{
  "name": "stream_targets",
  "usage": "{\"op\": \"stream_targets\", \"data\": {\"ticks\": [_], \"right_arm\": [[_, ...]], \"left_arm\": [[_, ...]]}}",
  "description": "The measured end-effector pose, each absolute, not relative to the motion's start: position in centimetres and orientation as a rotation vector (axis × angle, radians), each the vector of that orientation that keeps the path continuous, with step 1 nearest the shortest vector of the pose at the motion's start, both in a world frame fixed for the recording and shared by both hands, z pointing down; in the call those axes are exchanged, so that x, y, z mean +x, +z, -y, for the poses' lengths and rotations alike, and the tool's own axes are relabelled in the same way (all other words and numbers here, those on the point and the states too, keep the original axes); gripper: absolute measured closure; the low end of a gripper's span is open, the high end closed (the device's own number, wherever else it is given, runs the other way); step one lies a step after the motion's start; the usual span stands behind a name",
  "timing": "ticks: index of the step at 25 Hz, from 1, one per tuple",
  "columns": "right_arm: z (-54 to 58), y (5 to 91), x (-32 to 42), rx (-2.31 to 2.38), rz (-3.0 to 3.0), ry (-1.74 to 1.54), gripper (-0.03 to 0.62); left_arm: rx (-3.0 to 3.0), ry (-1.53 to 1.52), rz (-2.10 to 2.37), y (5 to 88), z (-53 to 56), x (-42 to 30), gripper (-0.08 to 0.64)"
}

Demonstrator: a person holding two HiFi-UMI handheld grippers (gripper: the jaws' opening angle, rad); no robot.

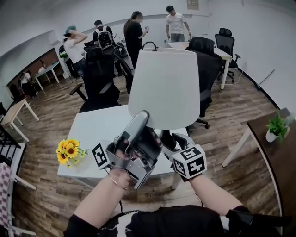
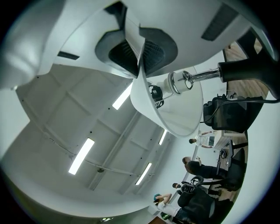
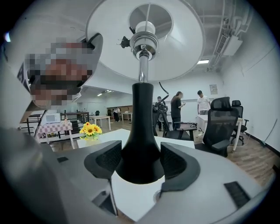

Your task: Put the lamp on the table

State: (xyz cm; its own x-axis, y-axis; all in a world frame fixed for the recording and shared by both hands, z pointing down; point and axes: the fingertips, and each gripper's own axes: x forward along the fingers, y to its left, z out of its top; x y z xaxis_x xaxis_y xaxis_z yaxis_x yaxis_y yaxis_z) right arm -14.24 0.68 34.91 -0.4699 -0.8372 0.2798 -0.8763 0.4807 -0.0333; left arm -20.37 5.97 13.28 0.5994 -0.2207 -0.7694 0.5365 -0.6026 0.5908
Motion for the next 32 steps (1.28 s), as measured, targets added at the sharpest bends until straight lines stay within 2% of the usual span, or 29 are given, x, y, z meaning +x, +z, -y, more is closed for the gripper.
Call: {"op": "stream_targets", "data": {"ticks": [15,32], "right_arm": [[7.8,34.9,-8.4,1.392,2.544,0.176,0.301],[15.0,36.5,-6.0,1.381,2.524,0.237,0.296]], "left_arm": [[1.959,-1.162,-0.206,14.4,-0.5,-15.3,0.54],[1.915,-1.146,-0.219,15.6,7.6,-12.9,0.537]]}}
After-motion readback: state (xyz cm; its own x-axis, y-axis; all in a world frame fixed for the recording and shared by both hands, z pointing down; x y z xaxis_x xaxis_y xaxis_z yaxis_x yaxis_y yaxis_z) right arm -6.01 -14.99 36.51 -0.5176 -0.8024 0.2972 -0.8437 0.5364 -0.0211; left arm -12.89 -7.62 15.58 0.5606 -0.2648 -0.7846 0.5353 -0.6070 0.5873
